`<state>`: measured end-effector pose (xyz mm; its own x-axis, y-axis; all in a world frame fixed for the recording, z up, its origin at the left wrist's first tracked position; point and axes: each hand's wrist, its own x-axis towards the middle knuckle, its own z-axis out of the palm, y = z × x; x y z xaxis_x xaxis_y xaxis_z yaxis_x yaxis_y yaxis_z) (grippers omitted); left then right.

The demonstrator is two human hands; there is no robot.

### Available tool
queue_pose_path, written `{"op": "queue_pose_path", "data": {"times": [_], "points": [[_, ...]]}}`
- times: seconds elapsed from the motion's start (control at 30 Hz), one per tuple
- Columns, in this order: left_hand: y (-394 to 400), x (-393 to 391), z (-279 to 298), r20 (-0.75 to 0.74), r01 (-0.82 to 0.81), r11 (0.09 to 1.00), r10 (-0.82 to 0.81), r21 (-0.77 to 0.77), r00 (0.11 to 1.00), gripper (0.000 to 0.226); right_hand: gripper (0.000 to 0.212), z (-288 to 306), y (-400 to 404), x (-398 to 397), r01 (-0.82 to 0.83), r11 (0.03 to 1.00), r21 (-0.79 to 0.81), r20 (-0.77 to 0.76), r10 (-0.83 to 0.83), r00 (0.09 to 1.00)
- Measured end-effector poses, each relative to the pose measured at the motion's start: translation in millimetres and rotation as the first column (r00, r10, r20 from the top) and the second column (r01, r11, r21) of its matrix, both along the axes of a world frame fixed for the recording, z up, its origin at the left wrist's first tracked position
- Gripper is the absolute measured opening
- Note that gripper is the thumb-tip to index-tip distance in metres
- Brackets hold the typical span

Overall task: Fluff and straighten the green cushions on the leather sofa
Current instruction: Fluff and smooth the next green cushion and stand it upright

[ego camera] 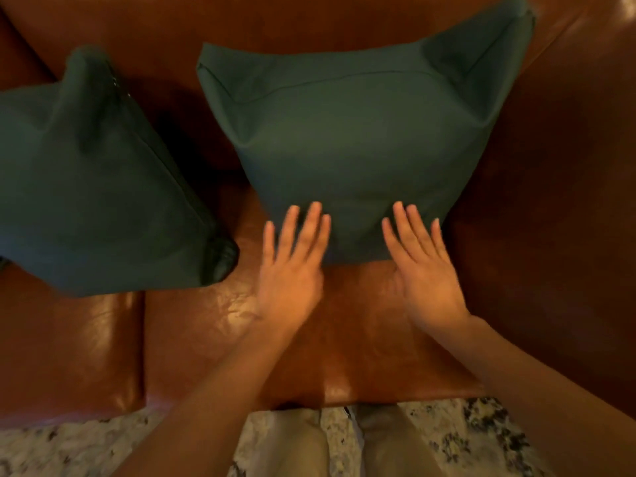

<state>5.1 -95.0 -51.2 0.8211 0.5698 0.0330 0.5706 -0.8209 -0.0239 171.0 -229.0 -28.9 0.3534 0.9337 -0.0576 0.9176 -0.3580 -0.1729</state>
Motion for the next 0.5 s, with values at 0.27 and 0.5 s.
{"op": "queue_pose_path", "data": {"times": [0.27,0.5], "points": [[-13.9,-8.4,20.8,-0.018,0.119,0.9,-0.139,-0.419,0.99,0.028,0.039,18.9,-0.4,-41.3,0.142,0.986,0.081,-0.333,-0.108,0.937],[52.4,48.3,14.2,-0.121,-0.118,0.79,0.055,-0.601,0.991,0.024,0.023,7.0,50.5,37.1,0.269,0.915,-0.299,-0.375,-0.372,0.849]]}}
